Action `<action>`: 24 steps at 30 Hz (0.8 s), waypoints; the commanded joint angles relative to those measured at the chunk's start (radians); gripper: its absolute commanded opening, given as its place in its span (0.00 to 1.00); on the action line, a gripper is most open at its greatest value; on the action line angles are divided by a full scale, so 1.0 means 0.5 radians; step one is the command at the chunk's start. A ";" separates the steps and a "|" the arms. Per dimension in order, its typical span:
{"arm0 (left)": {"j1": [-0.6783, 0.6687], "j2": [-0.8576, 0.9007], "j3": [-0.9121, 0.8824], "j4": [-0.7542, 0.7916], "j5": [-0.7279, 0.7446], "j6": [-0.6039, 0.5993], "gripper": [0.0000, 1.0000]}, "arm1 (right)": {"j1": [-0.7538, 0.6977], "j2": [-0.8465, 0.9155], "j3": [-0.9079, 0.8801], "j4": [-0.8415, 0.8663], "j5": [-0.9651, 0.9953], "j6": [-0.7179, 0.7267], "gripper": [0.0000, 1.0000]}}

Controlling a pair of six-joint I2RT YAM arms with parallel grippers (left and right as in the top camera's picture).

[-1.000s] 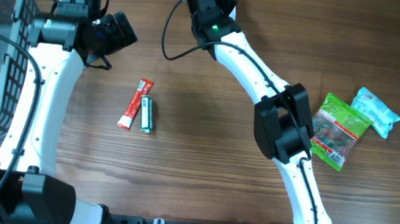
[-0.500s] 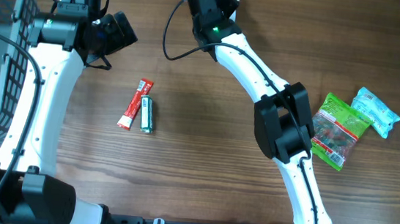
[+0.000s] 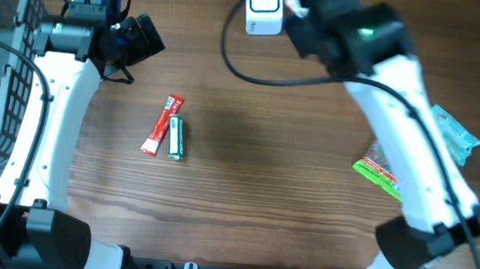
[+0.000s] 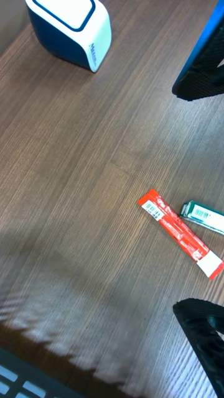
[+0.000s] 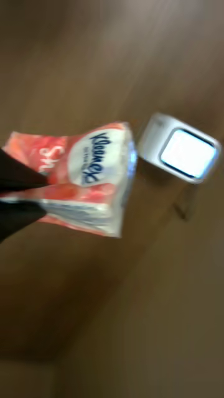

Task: Scan the item barcode
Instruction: 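Carry the Kleenex pack right and set it down, open right gripper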

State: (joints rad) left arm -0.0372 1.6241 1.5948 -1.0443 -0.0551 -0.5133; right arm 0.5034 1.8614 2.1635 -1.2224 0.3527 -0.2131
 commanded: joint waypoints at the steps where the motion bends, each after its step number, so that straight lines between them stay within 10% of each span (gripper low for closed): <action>1: 0.010 -0.009 -0.009 0.006 -0.005 0.009 1.00 | -0.179 0.062 -0.025 -0.363 -0.428 0.304 0.04; 7: 0.010 -0.009 -0.009 0.006 -0.005 0.009 1.00 | -0.456 0.127 -0.323 -0.539 -0.515 0.432 0.04; 14: 0.010 -0.009 -0.009 0.006 -0.005 0.009 1.00 | -0.719 0.127 -1.171 0.030 -0.513 0.482 0.05; 19: 0.010 -0.009 -0.009 0.006 -0.005 0.009 1.00 | -0.856 0.127 -1.405 0.306 -0.514 0.482 0.74; 24: 0.010 -0.009 -0.009 0.006 -0.005 0.009 1.00 | -0.876 0.126 -1.402 0.414 -0.800 0.484 0.72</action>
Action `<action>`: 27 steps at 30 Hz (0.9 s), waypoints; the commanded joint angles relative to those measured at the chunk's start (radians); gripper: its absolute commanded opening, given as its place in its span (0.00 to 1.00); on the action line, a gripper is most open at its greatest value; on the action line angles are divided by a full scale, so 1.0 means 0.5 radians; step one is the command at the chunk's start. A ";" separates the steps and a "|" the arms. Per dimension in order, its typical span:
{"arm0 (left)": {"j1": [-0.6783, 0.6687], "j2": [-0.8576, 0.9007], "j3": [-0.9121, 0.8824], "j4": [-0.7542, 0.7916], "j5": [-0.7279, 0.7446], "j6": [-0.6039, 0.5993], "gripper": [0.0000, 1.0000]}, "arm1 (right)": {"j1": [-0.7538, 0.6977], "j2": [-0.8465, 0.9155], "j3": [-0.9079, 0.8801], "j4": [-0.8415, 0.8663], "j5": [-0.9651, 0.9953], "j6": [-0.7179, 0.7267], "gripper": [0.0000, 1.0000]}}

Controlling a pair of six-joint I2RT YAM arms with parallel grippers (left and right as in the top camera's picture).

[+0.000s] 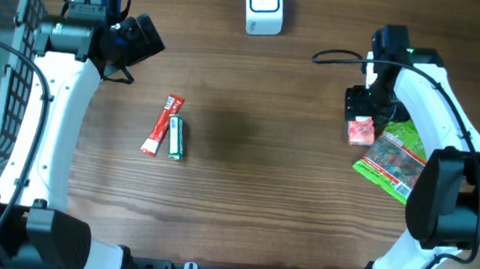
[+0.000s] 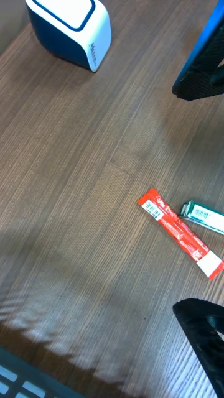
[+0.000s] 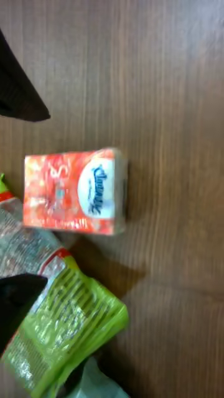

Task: Scan the item barcode
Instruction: 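Carry the Kleenex pack right and set it down, open right gripper, then move the right gripper leftward over the green Axe Brand box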

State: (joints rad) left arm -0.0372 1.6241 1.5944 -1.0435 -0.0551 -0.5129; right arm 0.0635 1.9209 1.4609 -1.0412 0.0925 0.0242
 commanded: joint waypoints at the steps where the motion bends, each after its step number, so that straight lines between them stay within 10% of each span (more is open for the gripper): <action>1: 0.010 -0.009 -0.008 0.005 -0.005 0.008 1.00 | 0.005 0.007 0.002 0.092 -0.526 -0.001 0.67; 3: 0.010 -0.009 -0.008 0.005 -0.005 0.008 1.00 | 0.015 0.007 0.002 0.114 -0.795 -0.002 0.32; 5: 0.010 -0.009 -0.008 0.005 -0.005 0.008 1.00 | 0.033 0.007 -0.008 0.098 -0.771 0.007 0.17; 21: 0.010 -0.009 -0.008 0.005 -0.005 0.008 1.00 | 0.056 0.007 -0.408 0.542 -0.047 0.361 0.26; 27: 0.010 -0.009 -0.008 0.005 -0.005 0.008 1.00 | 0.081 0.007 -0.407 0.709 -1.355 0.268 0.34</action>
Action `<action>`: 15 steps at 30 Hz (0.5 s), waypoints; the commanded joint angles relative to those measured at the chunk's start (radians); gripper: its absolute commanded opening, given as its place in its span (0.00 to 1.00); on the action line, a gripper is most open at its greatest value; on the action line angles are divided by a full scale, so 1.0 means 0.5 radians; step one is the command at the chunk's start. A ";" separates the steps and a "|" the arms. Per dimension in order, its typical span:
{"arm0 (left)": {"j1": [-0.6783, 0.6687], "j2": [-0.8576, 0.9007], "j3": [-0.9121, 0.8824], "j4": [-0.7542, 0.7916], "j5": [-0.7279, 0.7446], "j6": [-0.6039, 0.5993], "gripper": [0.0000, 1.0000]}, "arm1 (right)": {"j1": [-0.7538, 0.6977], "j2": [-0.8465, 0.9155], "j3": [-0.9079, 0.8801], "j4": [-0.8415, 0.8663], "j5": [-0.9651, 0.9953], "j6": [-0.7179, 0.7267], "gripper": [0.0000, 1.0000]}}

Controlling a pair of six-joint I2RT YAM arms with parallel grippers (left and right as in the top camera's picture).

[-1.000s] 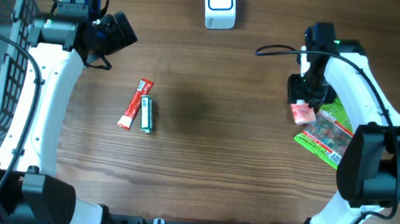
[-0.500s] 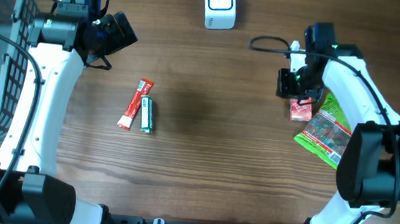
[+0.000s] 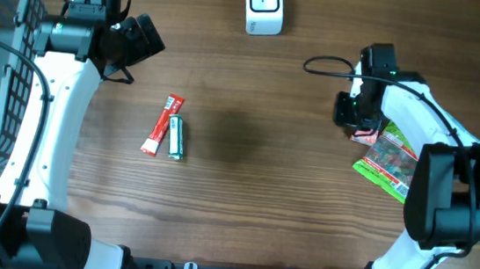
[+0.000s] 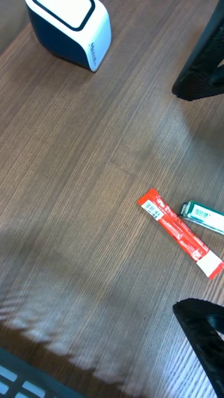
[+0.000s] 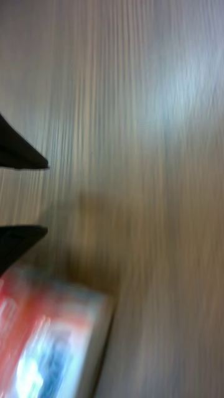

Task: Scan the item barcode
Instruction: 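Move the right gripper leftward over the green Axe Brand box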

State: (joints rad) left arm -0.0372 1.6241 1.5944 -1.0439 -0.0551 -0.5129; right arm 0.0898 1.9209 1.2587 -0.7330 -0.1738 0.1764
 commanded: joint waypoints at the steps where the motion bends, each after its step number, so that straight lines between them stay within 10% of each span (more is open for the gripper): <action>1: 0.010 -0.009 -0.008 0.005 -0.005 0.008 1.00 | 0.047 0.007 -0.003 0.156 -0.996 -0.006 0.36; 2: 0.010 -0.009 -0.008 0.005 -0.005 0.008 1.00 | 0.069 0.007 -0.004 0.222 -1.114 0.062 0.40; 4: 0.010 -0.009 -0.008 0.005 -0.005 0.008 1.00 | 0.134 0.007 -0.005 0.353 -1.189 0.368 0.99; 15: 0.010 -0.009 -0.008 0.005 -0.005 0.008 1.00 | 0.883 0.008 -0.005 0.527 -0.584 0.763 0.84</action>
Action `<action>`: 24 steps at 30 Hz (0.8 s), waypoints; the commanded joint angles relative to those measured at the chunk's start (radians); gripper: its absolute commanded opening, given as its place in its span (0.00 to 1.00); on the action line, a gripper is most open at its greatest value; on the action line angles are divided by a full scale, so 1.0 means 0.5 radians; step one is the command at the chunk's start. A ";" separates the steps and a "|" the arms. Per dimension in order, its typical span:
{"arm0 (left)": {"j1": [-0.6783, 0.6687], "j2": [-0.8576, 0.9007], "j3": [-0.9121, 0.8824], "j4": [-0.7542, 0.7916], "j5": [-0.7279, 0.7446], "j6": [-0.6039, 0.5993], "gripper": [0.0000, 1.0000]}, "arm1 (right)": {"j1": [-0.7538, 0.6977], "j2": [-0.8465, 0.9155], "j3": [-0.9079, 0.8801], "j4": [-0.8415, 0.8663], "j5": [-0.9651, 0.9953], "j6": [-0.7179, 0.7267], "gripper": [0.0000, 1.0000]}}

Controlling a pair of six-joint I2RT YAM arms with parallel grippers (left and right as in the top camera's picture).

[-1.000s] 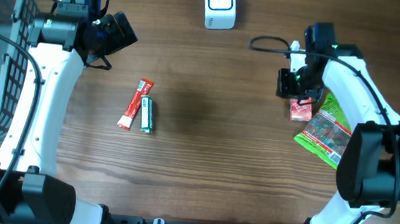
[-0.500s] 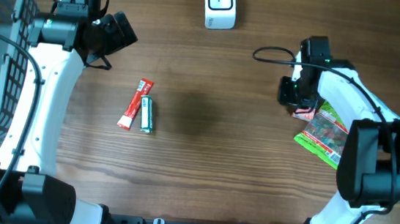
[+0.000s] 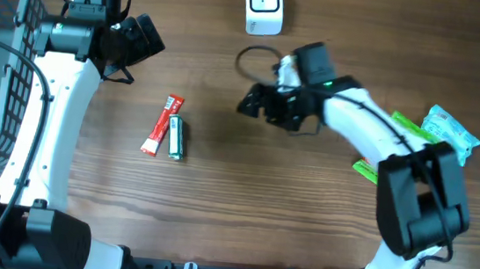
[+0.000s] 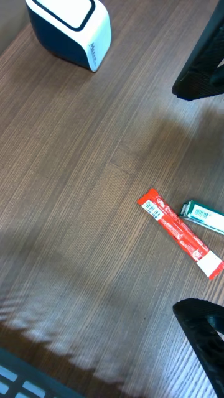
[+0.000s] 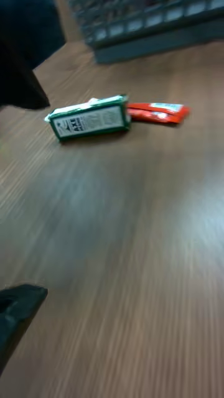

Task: Scan the item barcode
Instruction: 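Move the right gripper leftward over the green Axe Brand box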

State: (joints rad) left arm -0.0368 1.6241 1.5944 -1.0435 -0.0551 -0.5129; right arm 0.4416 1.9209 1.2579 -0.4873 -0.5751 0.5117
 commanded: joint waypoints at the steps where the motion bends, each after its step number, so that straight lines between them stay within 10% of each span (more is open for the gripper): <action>1: 0.009 -0.009 -0.008 0.005 -0.005 0.008 1.00 | 0.278 0.008 -0.004 0.077 0.284 0.093 0.82; 24: 0.009 -0.009 -0.008 0.005 -0.005 0.008 1.00 | 1.141 0.172 -0.003 0.752 1.337 0.304 0.57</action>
State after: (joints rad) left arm -0.0372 1.6241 1.5944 -1.0435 -0.0551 -0.5129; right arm 1.0065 1.9976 1.2568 -0.1490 0.0875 0.6579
